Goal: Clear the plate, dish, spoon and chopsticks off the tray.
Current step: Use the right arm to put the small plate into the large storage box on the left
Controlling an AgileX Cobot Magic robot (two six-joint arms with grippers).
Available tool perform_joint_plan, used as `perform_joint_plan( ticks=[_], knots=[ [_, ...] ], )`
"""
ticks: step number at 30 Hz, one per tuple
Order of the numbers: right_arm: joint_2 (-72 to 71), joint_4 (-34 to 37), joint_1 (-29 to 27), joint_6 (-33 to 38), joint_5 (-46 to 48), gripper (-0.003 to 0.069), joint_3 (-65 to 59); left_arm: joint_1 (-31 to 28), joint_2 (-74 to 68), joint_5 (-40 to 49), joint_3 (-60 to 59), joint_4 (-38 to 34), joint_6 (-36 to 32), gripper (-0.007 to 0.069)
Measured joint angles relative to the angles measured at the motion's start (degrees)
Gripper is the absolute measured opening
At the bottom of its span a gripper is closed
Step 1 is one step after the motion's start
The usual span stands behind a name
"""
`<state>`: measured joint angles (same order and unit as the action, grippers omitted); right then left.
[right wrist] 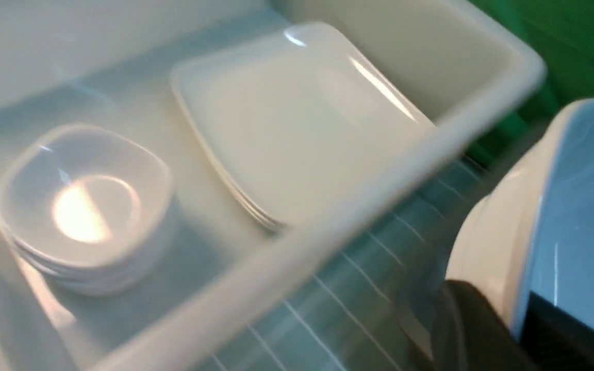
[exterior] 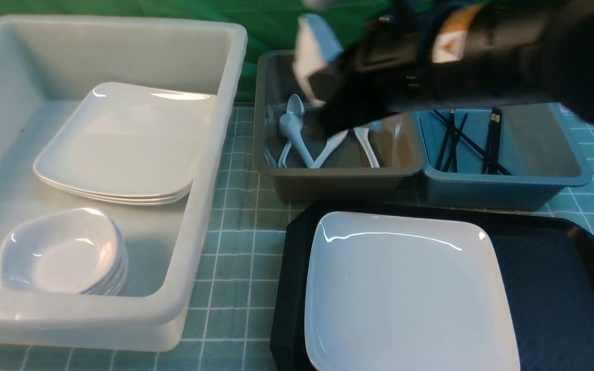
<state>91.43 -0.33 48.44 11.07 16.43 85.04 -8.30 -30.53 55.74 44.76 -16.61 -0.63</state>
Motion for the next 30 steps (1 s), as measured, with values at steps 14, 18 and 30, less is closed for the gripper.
perform_joint_plan(
  ticks=[14,18,30],
  knots=[
    [29.9,0.6,15.5,3.9,-11.2,0.0062,19.0,0.0,11.4,-2.9,0.0,5.6,7.5,0.0012],
    [33.3,0.6,17.1,4.8,-12.8,0.0062,20.2,0.0,11.4,-1.9,0.0,6.3,7.5,0.0012],
    [35.2,0.3,17.2,4.9,-14.2,0.0407,20.8,0.0,11.4,-1.2,0.0,6.4,7.6,0.0012]
  ],
)
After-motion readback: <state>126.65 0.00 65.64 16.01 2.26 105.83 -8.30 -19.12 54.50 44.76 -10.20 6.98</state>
